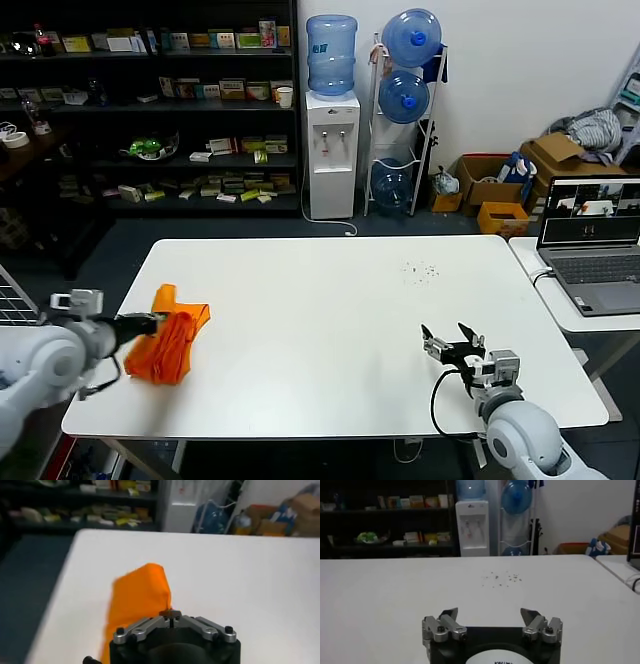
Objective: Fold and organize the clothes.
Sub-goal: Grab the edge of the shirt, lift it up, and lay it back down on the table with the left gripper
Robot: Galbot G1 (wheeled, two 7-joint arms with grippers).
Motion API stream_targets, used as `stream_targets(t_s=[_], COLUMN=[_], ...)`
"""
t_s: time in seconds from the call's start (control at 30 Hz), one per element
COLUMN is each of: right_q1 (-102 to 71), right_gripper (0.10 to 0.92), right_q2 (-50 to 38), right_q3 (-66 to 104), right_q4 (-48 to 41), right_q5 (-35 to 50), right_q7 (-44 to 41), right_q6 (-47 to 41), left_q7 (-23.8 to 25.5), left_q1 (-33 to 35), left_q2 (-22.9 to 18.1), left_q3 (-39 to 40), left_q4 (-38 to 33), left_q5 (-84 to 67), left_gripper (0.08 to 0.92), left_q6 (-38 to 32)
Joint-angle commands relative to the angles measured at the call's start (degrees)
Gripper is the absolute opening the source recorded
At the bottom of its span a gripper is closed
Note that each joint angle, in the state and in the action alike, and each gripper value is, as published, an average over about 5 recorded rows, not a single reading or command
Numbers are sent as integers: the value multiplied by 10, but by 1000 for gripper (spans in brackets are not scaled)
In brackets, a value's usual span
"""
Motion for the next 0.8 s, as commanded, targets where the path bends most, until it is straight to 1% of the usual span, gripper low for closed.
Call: stream_targets(t_s=[0.03,0.1,0.23,0.33,0.43,0.6,0.8], right_q1=[-53,-67,-83,-87,-86,-79,-68], right_gripper=[823,823,823,823,823,823,823], right_q2=[15,21,27,28,26,24,23], right_q3=[49,62,74,78,79,76,67], right_q4=[19,26,31,32,33,28,24], right_q5=[-11,-12,-13,-12,-10,-7,-4], right_q7=[20,24,26,26,27,26,26], right_q6=[-13,-16,-16,-15,-15,-14,-14], left_q7=[-159,-157,-151,-144,-141,-148,-153], left_q1=[-178,-207,-249,-263,-264,-257,-253], left_q2=[-346,-395,-478,-523,-539,-541,-553], left_q3=[225,253,292,304,310,316,316], left_q4=[6,48,129,174,191,190,194], left_q5=[-155,-139,-91,-49,-29,-22,-5], left_gripper=[90,90,90,90,90,90,90], left_q6=[-17,-22,-28,-29,-30,-34,-39])
